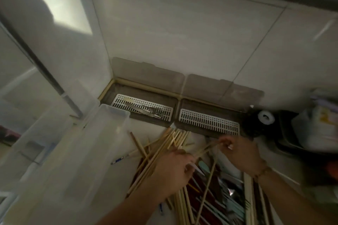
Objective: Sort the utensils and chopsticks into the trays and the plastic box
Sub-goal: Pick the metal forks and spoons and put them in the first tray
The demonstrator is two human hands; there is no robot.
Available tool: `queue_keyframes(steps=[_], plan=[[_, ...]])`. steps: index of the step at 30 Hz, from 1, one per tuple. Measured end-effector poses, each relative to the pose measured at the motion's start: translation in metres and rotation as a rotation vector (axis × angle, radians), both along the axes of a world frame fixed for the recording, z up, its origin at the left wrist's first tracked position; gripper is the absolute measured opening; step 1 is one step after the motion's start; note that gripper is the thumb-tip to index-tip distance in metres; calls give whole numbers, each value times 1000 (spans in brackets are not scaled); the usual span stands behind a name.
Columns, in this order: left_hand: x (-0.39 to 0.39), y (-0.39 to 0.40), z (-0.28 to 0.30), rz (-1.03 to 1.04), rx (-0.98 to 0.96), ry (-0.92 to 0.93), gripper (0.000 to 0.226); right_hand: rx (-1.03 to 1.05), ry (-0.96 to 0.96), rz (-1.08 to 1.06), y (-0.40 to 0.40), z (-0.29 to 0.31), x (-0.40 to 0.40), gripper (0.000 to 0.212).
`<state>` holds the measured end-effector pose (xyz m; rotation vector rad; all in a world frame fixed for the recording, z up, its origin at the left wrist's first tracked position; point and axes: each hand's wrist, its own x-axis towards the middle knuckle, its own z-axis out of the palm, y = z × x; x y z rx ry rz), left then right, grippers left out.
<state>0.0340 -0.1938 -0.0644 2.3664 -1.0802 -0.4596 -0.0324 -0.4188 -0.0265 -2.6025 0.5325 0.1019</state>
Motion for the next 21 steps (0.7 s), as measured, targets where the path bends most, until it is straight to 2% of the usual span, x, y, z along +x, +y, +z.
queue_keyframes(steps=[4,8,15,21], plan=[[-26,-13,-9,-238,98,-86,46,-3,219,-35,11,-24,-83,10],[-46,-24,-16,-362,95,-177,50,-75,260,-124,27,-37,-122,20],[-62,-22,-26,-339,133,-238,47,-251,223,-218,37,-53,-136,23],[-63,-16,-16,-300,155,-287,40,-289,195,-242,39,-49,-137,7]])
